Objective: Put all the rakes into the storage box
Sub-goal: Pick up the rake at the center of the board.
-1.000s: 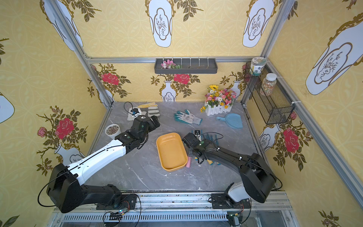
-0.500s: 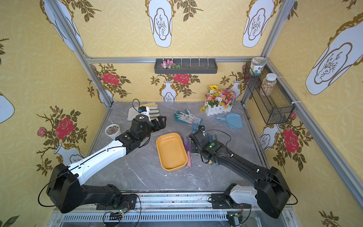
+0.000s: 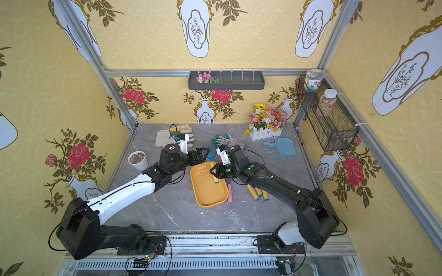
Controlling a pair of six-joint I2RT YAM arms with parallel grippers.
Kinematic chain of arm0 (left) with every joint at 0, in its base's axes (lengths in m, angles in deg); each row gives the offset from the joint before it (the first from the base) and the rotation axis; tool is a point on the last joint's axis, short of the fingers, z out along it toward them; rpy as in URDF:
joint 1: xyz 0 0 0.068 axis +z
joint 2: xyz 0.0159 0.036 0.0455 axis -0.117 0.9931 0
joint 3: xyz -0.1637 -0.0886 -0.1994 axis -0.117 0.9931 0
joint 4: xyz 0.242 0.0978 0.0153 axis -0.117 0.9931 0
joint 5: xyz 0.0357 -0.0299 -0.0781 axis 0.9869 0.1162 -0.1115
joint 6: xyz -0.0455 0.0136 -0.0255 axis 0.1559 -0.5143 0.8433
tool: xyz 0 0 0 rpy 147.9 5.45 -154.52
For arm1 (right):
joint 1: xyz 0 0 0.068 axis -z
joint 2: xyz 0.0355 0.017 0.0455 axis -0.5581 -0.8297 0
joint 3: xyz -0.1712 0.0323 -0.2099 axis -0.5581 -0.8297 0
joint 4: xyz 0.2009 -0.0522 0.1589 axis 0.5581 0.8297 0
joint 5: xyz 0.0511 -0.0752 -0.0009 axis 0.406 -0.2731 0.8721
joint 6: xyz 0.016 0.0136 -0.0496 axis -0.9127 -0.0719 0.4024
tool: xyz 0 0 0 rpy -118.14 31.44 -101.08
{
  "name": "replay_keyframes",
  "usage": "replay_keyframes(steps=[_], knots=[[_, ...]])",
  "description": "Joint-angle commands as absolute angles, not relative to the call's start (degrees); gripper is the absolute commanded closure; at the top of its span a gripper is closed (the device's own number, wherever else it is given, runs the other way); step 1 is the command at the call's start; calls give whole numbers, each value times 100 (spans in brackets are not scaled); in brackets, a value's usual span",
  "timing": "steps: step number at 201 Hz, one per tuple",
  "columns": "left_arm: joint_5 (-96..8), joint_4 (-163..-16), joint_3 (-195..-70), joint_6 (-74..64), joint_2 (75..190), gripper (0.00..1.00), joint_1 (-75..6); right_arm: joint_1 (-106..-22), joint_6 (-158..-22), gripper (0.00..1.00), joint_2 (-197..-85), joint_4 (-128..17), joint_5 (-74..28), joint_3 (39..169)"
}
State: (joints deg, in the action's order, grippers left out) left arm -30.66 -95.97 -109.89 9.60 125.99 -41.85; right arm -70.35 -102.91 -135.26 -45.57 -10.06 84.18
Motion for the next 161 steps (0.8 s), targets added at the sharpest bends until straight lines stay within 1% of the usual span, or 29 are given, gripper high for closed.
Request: replay_keyframes(steps=[1, 9, 16, 23, 26, 28, 39, 44, 50, 59, 62, 93, 103, 130, 154, 156, 157, 158, 161], knots=[[-3237, -9783, -10997, 942, 12703, 2, -4179, -7003, -10151, 100, -13610, -4838, -409, 8546], [-3227, -9781, -11005, 949, 12755, 4, -4179, -7003, -10135, 100, -13608, -4874, -304, 8581], [-3229, -9781, -11029, 948, 12798, 8, -4179, -7005, -10105, 100, -13593, -4870, -220, 8583], [-3238, -9750, -11085, 940, 12858, 14, -4179, -7005, -10093, 100, -13590, -4855, -171, 8583], [-3236, -9728, -11111, 927, 12882, 19, -4179, -7005, -10082, 100, -13583, -4841, -161, 8583], [-3237, -9711, -11129, 918, 12908, 20, -4179, -7005, -10077, 100, -13582, -4830, -157, 8576], [-3217, -9638, -11216, 903, 12998, 37, -4179, -7005, -10060, 100, -13575, -4759, -143, 8557], [-3202, -9617, -11248, 904, 13041, 43, -4179, -7004, -10048, 100, -13569, -4747, -131, 8534], [-3194, -9606, -11277, 904, 13086, 45, -4179, -7005, -10037, 100, -13564, -4726, -120, 8507], [-3192, -9589, -11312, 895, 13142, 46, -4179, -7005, -10056, 100, -13552, -4706, -120, 8471], [-3187, -9588, -11324, 894, 13159, 47, -4179, -7005, -10057, 100, -13548, -4699, -118, 8460], [-3142, -9413, -11442, 854, 13259, 80, -4181, -7005, -10092, 100, -13434, -4595, -287, 8375], [-3130, -9341, -11453, 868, 13271, 87, -4179, -7005, -10097, 100, -13392, -4589, -363, 8354], [-3116, -9186, -11358, 908, 13203, 100, -4194, -7005, -10086, 100, -13363, -4492, -466, 8356], [-3121, -9122, -11136, 1034, 13094, 100, -4246, -7006, -10117, 100, -13362, -4423, -516, 8335], [-3103, -9118, -11109, 1059, 13077, 100, -4252, -7003, -10123, 98, -13362, -4411, -540, 8338], [-3096, -9120, -11093, 1074, 13066, 100, -4255, -7005, -10126, 93, -13369, -4393, -559, 8326], [-3092, -9121, -11076, 1090, 13060, 100, -4261, -7005, -10126, 93, -13369, -4393, -559, 8326], [-3085, -9122, -11040, 1120, 13042, 100, -4272, -7006, -10147, 84, -13370, -4370, -598, 8336]])
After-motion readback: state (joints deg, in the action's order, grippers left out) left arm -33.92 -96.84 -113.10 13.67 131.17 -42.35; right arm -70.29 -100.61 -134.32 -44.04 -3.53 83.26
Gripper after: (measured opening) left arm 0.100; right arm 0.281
